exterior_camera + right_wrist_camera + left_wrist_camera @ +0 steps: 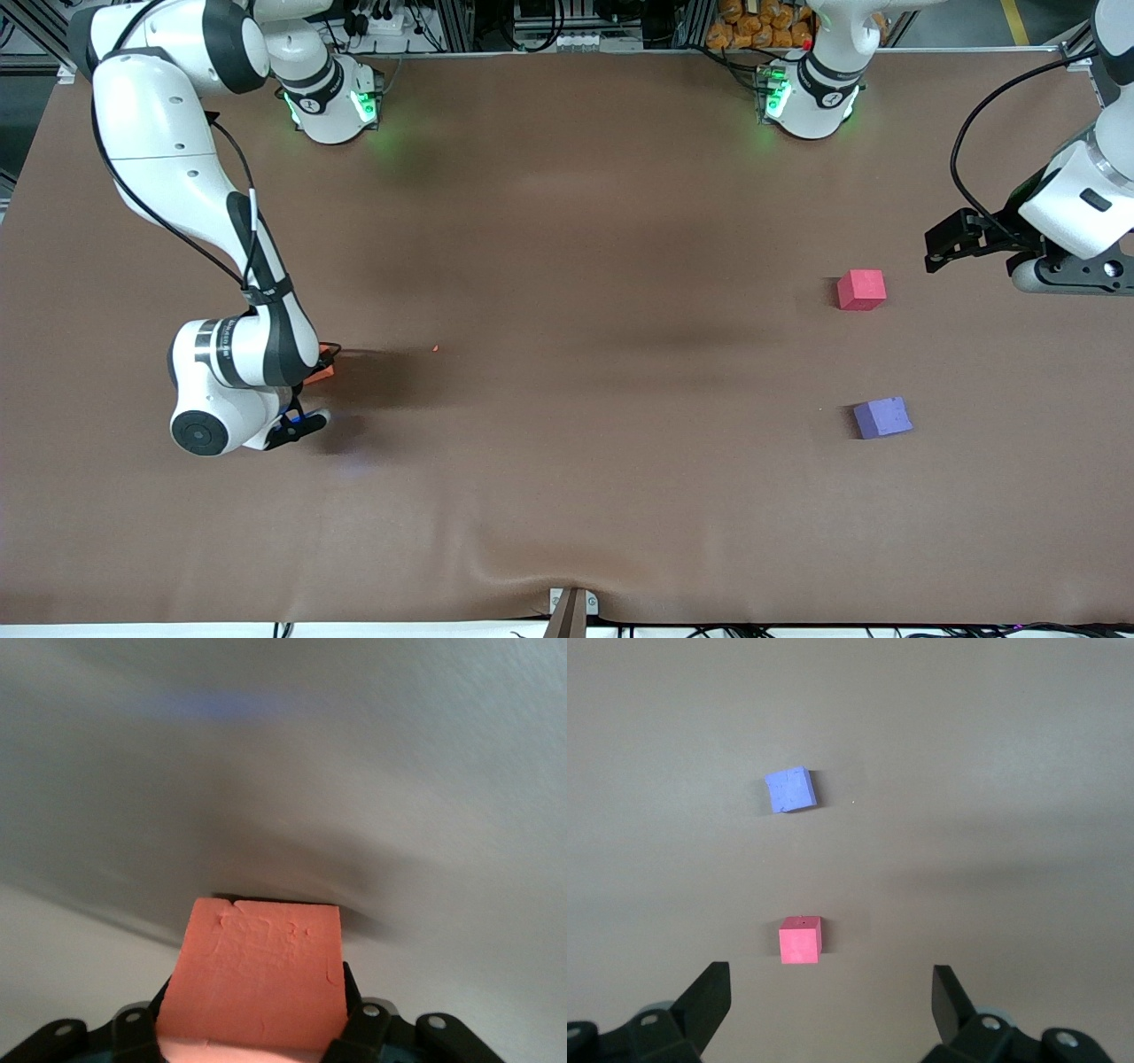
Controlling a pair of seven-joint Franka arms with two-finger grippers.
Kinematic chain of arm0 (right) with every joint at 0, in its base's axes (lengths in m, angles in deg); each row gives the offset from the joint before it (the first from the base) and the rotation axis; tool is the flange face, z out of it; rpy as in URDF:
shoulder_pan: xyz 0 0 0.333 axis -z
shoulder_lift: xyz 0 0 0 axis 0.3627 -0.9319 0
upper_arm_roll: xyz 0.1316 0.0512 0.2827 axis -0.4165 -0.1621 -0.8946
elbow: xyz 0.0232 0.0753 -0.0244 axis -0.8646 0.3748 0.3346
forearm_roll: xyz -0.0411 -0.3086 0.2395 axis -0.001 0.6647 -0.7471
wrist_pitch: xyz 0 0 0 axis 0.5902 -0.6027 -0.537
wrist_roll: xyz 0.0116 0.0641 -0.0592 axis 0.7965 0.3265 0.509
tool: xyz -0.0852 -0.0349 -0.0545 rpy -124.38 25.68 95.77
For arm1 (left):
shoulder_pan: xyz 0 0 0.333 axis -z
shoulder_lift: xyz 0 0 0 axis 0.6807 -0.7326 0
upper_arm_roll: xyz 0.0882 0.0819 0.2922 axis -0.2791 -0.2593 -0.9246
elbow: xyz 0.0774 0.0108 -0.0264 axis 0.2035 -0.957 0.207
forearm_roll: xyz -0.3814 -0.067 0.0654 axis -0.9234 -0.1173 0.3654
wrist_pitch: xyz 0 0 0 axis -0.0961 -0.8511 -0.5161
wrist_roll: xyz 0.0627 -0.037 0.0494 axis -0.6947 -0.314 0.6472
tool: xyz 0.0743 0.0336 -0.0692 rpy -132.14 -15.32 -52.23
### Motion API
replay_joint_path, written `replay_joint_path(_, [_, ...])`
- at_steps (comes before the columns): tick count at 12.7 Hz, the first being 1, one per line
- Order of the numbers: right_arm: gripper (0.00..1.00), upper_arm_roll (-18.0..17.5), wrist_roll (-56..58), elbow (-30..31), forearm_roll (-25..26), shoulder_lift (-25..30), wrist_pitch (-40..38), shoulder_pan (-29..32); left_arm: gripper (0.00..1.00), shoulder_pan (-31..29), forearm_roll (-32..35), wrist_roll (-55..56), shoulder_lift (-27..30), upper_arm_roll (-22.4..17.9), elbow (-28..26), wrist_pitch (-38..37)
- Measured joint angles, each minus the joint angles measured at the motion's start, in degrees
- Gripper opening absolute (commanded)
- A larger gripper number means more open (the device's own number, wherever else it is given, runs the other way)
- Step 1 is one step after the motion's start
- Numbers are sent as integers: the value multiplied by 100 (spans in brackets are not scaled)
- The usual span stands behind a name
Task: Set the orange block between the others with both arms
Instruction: 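Carry the orange cube with the right gripper toward the table middle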
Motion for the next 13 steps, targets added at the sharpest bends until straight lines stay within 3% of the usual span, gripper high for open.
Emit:
replay_joint_path(3, [43, -47, 0, -244, -990, 5, -11, -20, 100, 0, 0, 0, 0, 0, 0, 0])
replay_joint_path(7, [43, -73, -267, -268, -2947, 4, -19, -99, 100, 0, 0, 0, 0, 0, 0, 0])
replay_joint_path(13, [42, -127, -2283, -275, -3226, 4, 409, -1280, 100, 0, 0, 0, 0, 0, 0, 0])
